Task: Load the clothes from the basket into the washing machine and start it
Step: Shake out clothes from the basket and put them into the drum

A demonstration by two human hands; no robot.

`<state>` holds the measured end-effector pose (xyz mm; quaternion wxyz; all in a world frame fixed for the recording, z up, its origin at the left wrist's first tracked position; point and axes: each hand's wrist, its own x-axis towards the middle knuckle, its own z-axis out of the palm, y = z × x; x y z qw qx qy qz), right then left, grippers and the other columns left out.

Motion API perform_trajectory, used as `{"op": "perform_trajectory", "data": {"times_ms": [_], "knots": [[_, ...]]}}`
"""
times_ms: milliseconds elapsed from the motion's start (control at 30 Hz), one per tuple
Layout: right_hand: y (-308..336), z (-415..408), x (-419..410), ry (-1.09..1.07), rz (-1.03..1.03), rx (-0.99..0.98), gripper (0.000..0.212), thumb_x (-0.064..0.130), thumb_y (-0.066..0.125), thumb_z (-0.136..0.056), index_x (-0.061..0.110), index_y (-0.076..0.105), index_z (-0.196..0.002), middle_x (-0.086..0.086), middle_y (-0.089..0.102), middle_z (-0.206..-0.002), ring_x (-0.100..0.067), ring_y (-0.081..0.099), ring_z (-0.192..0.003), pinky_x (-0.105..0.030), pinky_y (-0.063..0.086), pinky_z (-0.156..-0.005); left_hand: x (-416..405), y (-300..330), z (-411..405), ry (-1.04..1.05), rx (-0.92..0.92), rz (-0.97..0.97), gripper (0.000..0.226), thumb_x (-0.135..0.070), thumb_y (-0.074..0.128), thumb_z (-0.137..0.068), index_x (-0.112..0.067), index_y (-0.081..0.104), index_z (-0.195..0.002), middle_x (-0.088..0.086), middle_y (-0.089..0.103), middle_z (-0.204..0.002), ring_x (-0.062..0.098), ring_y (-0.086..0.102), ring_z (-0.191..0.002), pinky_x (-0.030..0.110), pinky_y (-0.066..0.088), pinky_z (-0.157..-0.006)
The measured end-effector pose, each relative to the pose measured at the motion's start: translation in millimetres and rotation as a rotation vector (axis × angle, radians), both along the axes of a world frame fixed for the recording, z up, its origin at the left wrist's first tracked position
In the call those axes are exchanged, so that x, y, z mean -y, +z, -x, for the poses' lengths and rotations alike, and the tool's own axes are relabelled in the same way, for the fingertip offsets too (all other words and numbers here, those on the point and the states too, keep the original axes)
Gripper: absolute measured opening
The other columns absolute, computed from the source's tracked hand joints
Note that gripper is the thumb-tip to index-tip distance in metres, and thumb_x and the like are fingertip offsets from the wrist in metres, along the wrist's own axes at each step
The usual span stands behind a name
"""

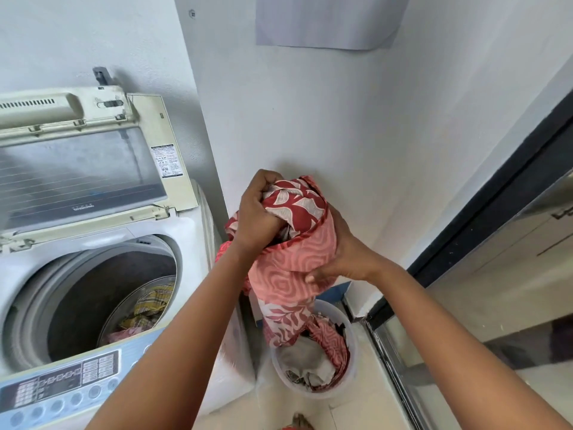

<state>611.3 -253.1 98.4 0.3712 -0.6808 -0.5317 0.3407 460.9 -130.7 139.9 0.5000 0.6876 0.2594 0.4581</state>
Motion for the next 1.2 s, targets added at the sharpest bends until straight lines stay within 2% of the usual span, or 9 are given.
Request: {"op": "perform_trajectory", "data": {"times_ms": [100, 200, 400, 467, 600, 767, 933, 1100, 1200], "knots": [[-6, 15, -9, -0.058, -0.115, -0.069, 0.131, 0.024, 0.099, -0.049, 0.031, 0.016, -0.149, 0.002, 0.040, -0.148, -0.011, 0.042, -0.137, -0.024, 0.036, -0.112, 12, -22, -18, -0.061, 0.117, 0.504, 0.021, -0.006, 0.055, -0.089, -0.008, 0.060, -0.110, 0.000, 0.073, -0.101, 0.013, 0.068, -0.095, 0.030, 0.056, -0.087], [-4, 16, -4, -0.173, -0.156, -0.053, 0.094, 0.012, 0.092, -0.063, 0.027, 0.037, -0.137, 0.011, 0.058, -0.126, -0.014, 0.058, -0.120, -0.012, 0.044, -0.092, 23, -43, -16, -0.189, 0.145, 1.030, 0.072, -0.042, 0.068, -0.082, -0.007, 0.050, -0.142, 0.019, 0.055, -0.142, 0.034, 0.051, -0.133, 0.046, 0.041, -0.112], [-8, -5, 1, -0.297, 0.118, 0.451, 0.059, 0.036, 0.068, -0.081, 0.033, 0.048, -0.137, -0.010, 0.068, -0.120, -0.038, 0.064, -0.106, -0.038, 0.052, -0.086, 26, -44, -6, -0.085, -0.299, 0.218, 0.083, 0.007, 0.059, -0.080, -0.027, 0.027, -0.148, 0.007, 0.038, -0.140, 0.023, 0.045, -0.131, 0.027, 0.046, -0.103], [-7, -13, 0, -0.268, 0.194, 0.653, 0.057, 0.037, 0.063, -0.082, 0.032, 0.047, -0.137, -0.010, 0.068, -0.117, -0.038, 0.063, -0.104, -0.041, 0.053, -0.084, 27, -48, 4, -0.094, -0.423, -0.043, 0.106, -0.002, 0.073, -0.072, -0.034, 0.014, -0.153, 0.005, 0.023, -0.148, 0.017, 0.027, -0.139, 0.019, 0.033, -0.110], [-1, -8, -6, -0.103, 0.169, 0.782, 0.058, 0.026, 0.065, -0.076, 0.030, 0.052, -0.132, -0.006, 0.066, -0.113, -0.033, 0.062, -0.106, -0.042, 0.048, -0.089, 42, -66, 3, -0.307, -0.772, -0.051, 0.123, -0.036, 0.089, -0.052, -0.048, 0.015, -0.149, -0.001, 0.005, -0.156, 0.035, 0.024, -0.144, 0.049, 0.039, -0.113], [7, 8, -17, -0.008, -0.038, 0.638, 0.050, 0.017, 0.065, -0.066, 0.029, 0.048, -0.110, 0.001, 0.064, -0.097, -0.028, 0.063, -0.092, -0.036, 0.046, -0.078, 50, -71, -10, -0.053, -0.363, 0.299, 0.080, 0.001, 0.081, -0.062, -0.035, 0.046, -0.125, -0.005, 0.065, -0.112, 0.011, 0.066, -0.098, 0.026, 0.056, -0.073], [16, -23, -5, 0.196, 0.055, -0.059, 0.107, 0.017, 0.090, -0.065, 0.047, 0.021, -0.142, 0.000, 0.041, -0.138, -0.013, 0.050, -0.124, -0.024, 0.045, -0.098, 54, -76, -7, 0.117, 0.002, 0.562, 0.054, 0.014, 0.059, -0.065, -0.013, 0.053, -0.112, 0.005, 0.069, -0.084, 0.012, 0.062, -0.060, 0.027, 0.047, -0.048], [-16, -44, 15, 0.181, 0.181, 0.015, 0.139, 0.043, 0.096, -0.048, 0.056, 0.000, -0.146, 0.008, 0.013, -0.159, -0.016, 0.018, -0.146, -0.046, 0.023, -0.121, 42, -90, 1, 0.139, 0.225, 0.785, 0.046, -0.001, 0.062, -0.071, 0.003, 0.054, -0.116, 0.014, 0.063, -0.096, 0.014, 0.065, -0.075, 0.029, 0.056, -0.061], [-47, -26, 22, 0.164, 0.131, -0.085, 0.139, 0.054, 0.094, -0.039, 0.045, 0.007, -0.146, 0.018, 0.032, -0.147, 0.000, 0.033, -0.137, -0.023, 0.031, -0.116, 62, -86, 3, -0.087, 0.139, 0.970, 0.033, -0.027, 0.065, -0.089, -0.001, 0.069, -0.110, 0.016, 0.072, -0.108, 0.027, 0.069, -0.098, 0.040, 0.060, -0.083]]}}
